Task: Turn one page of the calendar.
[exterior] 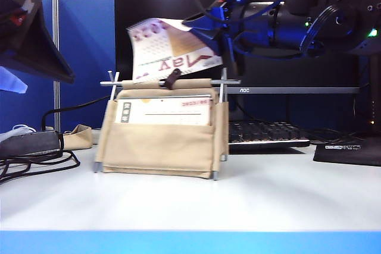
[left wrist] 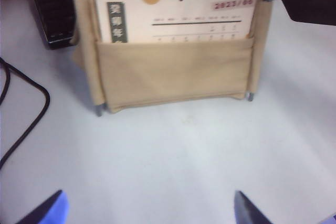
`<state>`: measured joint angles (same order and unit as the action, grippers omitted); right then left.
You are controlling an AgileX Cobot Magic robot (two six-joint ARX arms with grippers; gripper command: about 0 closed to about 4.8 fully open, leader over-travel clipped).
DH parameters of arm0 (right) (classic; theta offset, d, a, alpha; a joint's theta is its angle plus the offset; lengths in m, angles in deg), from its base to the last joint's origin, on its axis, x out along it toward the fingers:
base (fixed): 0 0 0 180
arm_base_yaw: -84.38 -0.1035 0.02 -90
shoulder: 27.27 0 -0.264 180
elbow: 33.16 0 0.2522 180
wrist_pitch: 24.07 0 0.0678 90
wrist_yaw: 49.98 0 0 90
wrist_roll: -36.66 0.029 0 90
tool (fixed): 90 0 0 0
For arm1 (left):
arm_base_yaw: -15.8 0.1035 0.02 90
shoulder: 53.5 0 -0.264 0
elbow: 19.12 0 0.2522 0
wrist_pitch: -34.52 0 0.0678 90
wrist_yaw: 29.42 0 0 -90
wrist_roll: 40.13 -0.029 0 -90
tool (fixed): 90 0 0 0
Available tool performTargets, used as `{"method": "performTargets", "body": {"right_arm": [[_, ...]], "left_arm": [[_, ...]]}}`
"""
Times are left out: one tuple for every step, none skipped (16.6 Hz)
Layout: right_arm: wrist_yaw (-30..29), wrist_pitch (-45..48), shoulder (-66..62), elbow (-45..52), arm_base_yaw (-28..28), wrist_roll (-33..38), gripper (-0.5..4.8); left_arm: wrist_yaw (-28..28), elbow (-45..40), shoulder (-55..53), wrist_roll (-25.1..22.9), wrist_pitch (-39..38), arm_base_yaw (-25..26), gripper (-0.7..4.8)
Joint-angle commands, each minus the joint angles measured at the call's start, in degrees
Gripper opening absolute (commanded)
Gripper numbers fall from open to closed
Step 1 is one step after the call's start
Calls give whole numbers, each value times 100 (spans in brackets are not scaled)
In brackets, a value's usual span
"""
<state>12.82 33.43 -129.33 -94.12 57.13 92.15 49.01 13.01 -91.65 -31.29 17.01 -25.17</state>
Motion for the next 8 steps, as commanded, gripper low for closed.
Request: {"method": "performTargets", "body": {"right_arm": [[304,44,26,-11,4,153,-5],[365,-2,26,-11,2,160,-5],[562,-101,26,-11,2,170,-4],[938,-339,26,-9,2,195,27],[1176,-514,26,-11,2,195,79],[1384,-675,26,-11,2,192,120],[1539,-804,26,-9,4,186,128],[1631,-850,26,-11,9,129,141]], "left_arm": [[4,13,4,17,59,-4,413],[4,13,4,20,59,-4,413],[7,13,4,17,59,-4,413],[37,13,4,17,59,-4,413],[52,13,4,17,57,-4,413],[179,13,4,17,57,-4,413],[289,13,4,17,57,-4,413],[337,13,4,17,52,-4,413]]}}
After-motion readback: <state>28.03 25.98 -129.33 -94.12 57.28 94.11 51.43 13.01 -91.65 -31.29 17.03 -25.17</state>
